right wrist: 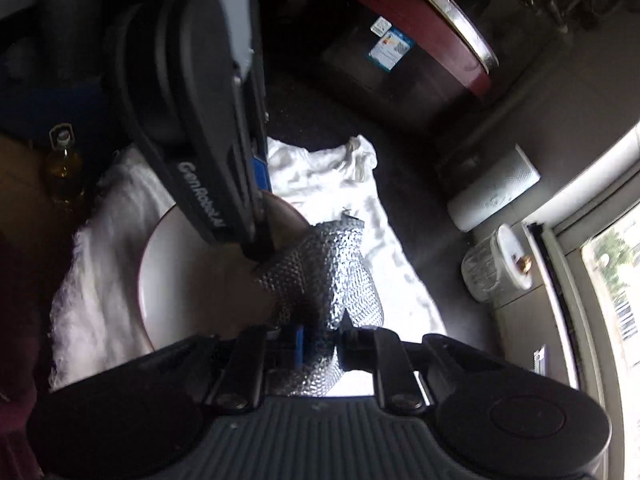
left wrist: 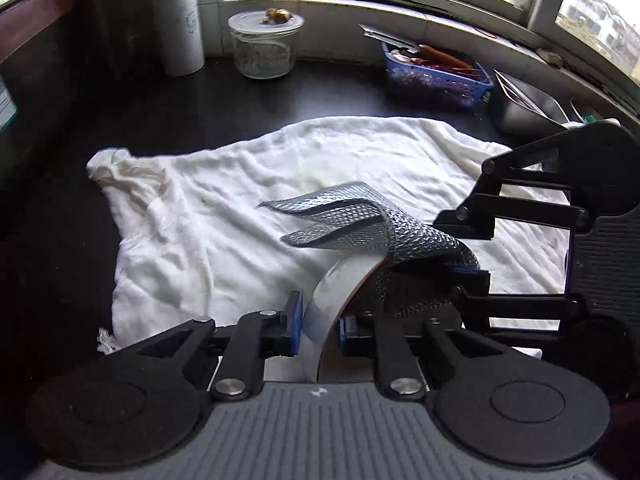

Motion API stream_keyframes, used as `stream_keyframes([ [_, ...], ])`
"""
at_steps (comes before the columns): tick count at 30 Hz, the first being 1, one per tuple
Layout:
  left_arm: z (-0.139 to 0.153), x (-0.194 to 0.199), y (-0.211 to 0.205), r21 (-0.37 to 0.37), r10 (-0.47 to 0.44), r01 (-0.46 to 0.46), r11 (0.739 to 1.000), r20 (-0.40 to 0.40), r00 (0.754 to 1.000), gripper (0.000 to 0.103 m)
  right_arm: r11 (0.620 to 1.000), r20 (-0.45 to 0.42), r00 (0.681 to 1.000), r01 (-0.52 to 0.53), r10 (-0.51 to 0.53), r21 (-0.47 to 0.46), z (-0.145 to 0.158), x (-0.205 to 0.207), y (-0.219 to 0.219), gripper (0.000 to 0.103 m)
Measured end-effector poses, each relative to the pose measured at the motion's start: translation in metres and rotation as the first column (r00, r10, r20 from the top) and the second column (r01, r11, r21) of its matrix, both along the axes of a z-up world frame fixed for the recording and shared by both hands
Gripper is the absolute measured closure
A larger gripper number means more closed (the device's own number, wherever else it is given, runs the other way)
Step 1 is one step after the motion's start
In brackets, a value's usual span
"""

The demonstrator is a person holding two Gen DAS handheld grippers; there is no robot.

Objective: Clean bowl

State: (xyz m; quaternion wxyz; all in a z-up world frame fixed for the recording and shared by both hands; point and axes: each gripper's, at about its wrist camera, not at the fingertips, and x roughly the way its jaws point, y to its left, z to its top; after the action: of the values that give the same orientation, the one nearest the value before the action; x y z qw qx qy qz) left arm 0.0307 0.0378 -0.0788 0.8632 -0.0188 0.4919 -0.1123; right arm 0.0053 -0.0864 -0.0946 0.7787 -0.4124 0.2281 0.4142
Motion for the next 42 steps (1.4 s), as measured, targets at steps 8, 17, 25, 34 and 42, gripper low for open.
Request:
stream_keyframes([
  [8,-0.019,-0.007,0.045,-0.258,0.278,-0.293,0.921,-0.093,0.956,0.086,0.943,-0.364,0.909,0.281,-0.203,0.176,-0.001,0.037,-0.011,0.085],
  [17,-0.070,-0.021,0.084,-0.550,0.437,-0.600,0.581,-0.411,0.800,0.080,0.806,-0.664,0.707,0.529,-0.244,0.266,-0.014,0.053,-0.034,0.085],
  [25,-0.082,-0.002,0.064,-0.565,0.341,-0.518,0.642,-0.395,0.853,0.081,0.932,-0.252,0.940,0.287,-0.230,0.222,0.002,0.037,-0.015,0.087],
  [34,-0.006,0.009,-0.006,0.050,-0.040,0.040,0.998,0.003,0.999,0.090,1.000,0.083,0.996,0.022,-0.022,-0.001,-0.005,-0.004,0.005,0.087],
  [42,-0.012,-0.001,0.013,-0.059,0.140,-0.143,0.988,-0.039,0.989,0.091,0.983,-0.124,0.981,0.163,-0.152,0.089,-0.004,0.013,-0.001,0.086],
])
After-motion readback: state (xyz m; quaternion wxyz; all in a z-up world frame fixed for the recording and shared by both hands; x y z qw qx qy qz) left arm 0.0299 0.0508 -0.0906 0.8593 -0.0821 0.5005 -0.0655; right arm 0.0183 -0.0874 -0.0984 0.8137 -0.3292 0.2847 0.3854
